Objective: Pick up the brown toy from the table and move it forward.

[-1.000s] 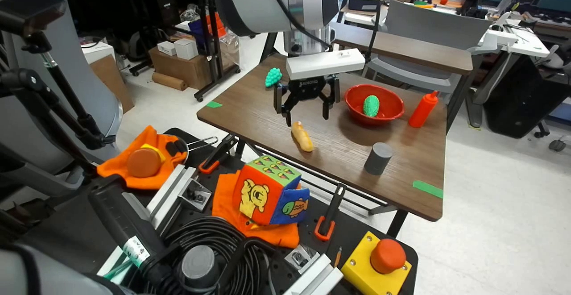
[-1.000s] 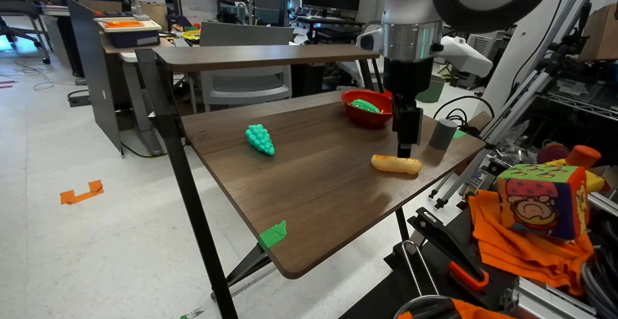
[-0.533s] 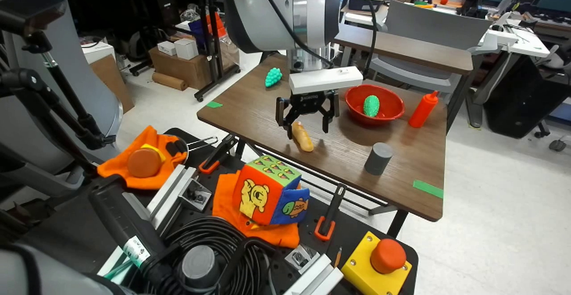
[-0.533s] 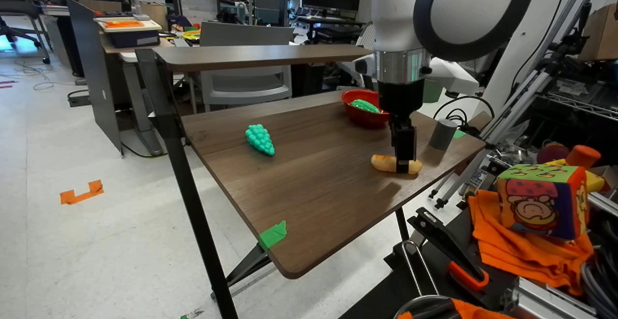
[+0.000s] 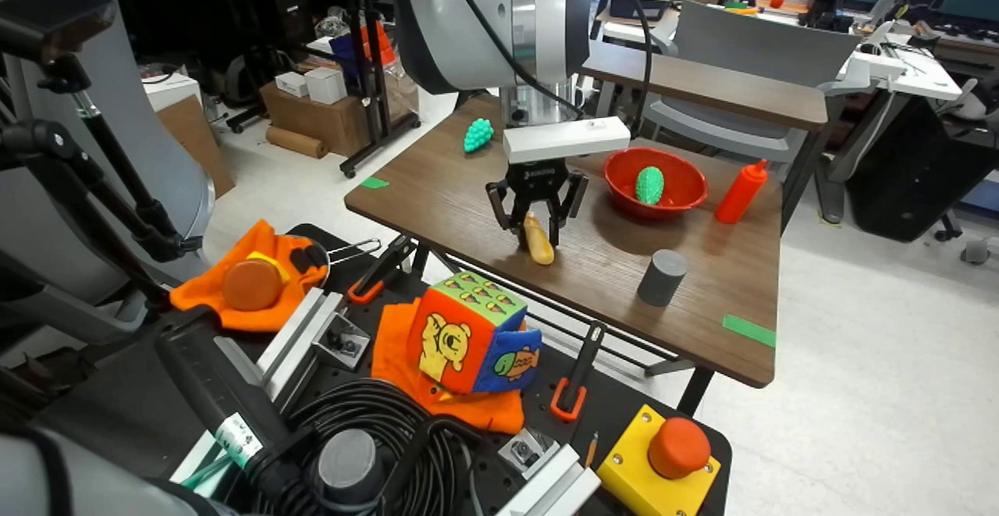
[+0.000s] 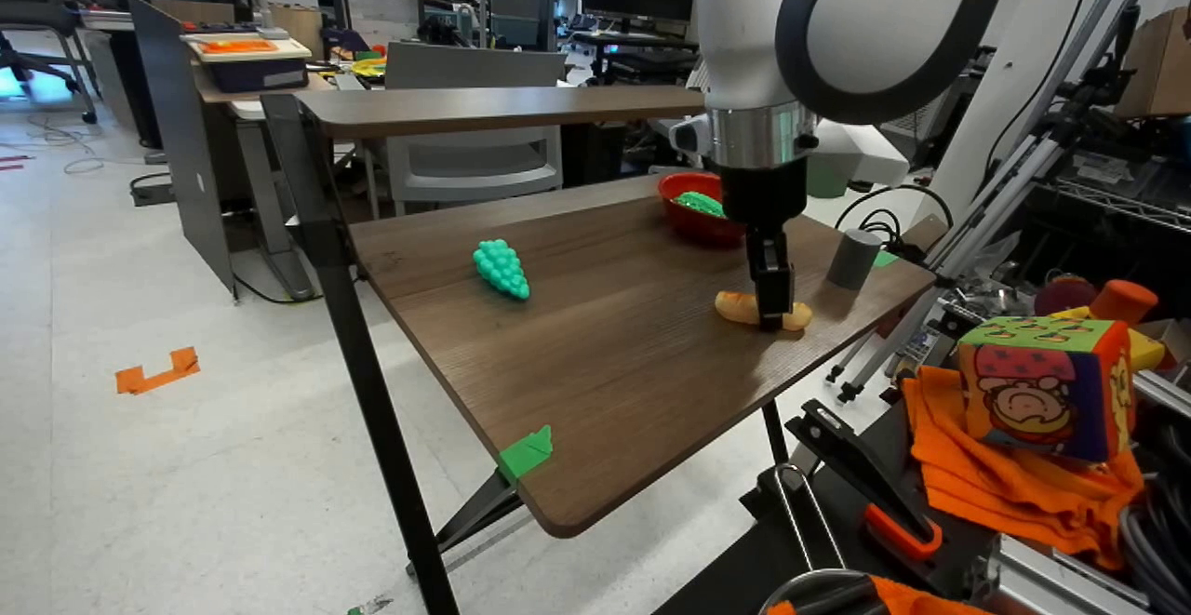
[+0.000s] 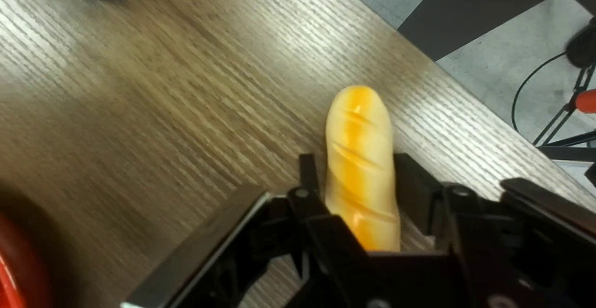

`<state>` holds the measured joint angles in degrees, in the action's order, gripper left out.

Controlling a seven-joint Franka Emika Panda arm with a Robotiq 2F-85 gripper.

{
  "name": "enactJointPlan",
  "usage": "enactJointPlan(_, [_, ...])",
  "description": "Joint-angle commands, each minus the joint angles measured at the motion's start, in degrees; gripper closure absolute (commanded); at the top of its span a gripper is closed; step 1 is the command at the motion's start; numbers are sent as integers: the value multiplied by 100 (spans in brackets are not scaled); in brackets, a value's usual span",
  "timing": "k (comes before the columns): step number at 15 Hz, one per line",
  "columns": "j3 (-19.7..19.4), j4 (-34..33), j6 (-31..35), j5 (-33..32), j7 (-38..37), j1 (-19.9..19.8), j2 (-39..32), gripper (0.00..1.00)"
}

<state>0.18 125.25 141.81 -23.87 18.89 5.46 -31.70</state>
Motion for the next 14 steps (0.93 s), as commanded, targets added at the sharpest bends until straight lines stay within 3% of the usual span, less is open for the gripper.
enactJointPlan(1, [-31, -130, -179, -217, -255, 152, -66, 87])
enactJointPlan(8, [214, -397, -394, 207, -574, 192, 285, 89])
enactJointPlan(14, [245, -2109, -1251, 914, -1332, 271, -270, 89])
